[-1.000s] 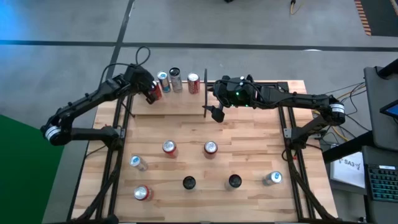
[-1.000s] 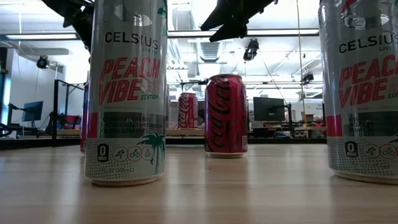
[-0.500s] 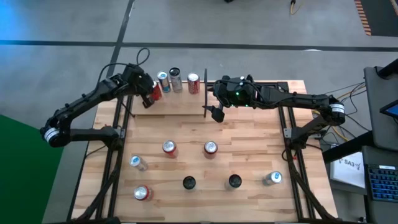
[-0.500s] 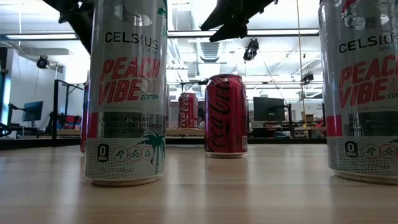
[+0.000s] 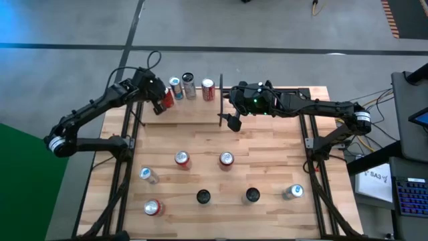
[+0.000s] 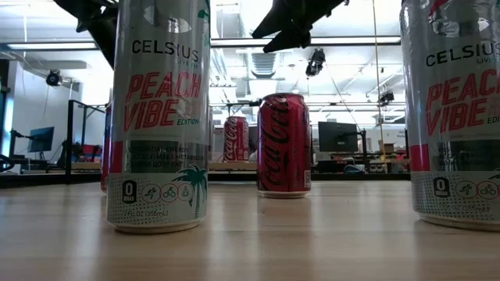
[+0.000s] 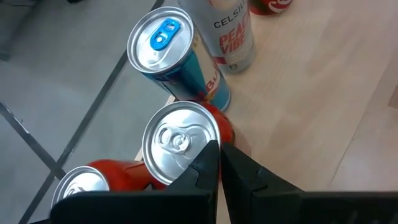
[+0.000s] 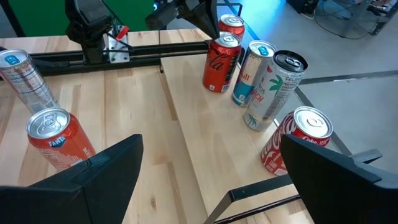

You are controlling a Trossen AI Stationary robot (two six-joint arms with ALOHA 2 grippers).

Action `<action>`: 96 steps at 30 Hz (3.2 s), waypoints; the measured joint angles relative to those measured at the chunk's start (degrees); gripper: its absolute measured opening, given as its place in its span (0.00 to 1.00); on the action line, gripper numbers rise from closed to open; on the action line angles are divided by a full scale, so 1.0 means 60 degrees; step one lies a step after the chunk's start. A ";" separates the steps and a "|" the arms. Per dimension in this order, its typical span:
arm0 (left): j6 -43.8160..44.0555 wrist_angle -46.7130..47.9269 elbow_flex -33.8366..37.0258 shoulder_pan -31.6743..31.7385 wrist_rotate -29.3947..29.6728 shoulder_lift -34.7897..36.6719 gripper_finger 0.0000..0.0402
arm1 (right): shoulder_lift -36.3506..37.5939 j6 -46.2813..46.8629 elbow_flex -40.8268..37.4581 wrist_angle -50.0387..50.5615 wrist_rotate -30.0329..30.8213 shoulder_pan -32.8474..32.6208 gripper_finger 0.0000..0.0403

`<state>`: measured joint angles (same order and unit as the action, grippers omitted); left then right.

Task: Place canned beverage on shelf
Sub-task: Put the red black soda can on the shelf aligned with the other red black soda can

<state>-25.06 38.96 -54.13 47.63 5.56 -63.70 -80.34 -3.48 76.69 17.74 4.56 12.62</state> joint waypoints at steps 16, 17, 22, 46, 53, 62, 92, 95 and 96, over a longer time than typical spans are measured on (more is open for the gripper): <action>0.2742 -0.1783 0.0263 -0.0987 -0.3778 0.1991 0.00 | -0.0055 0.0267 -0.0001 0.0000 -0.0006 -0.0144 0.91; 0.2966 -0.2035 0.0388 -0.1192 -0.3778 0.2181 0.00 | -0.0060 0.0288 -0.0007 0.0003 -0.0008 -0.0215 0.91; 0.3772 -0.3567 0.1180 -0.2390 -0.3767 0.3002 0.00 | -0.0062 0.0347 -0.0007 -0.0011 -0.0011 -0.0789 0.91; 0.4511 -0.6298 0.2357 -0.5077 -0.2237 0.3139 0.00 | -0.0136 0.2465 -0.0248 0.2513 -0.0031 -0.2774 0.91; 0.4021 -0.6827 0.2306 -0.5073 -0.2233 0.2818 0.00 | -0.0266 0.3198 -0.0254 0.2733 -0.0011 -0.3196 0.91; 0.3727 -0.6935 0.2299 -0.5066 -0.2233 0.2448 0.00 | -0.0277 0.4551 -0.0036 0.4094 -0.0007 -0.3298 0.91; 0.3940 -0.7132 0.2291 -0.5066 -0.2262 0.2150 0.00 | -0.2730 0.2185 -0.0157 0.3393 0.0695 -0.3898 0.91; 0.4017 -0.7124 0.2291 -0.5066 -0.2263 0.2149 0.00 | -0.2872 0.2158 -0.0157 0.3012 0.0689 -0.3856 0.91; 0.4022 -0.7118 0.2291 -0.5066 -0.2265 0.2149 0.00 | -0.2900 0.2152 -0.0157 0.2948 0.0681 -0.3842 0.91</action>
<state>-0.93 -3.75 -40.38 17.23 -8.03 -50.81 -97.74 9.43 75.75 35.43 8.64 -10.43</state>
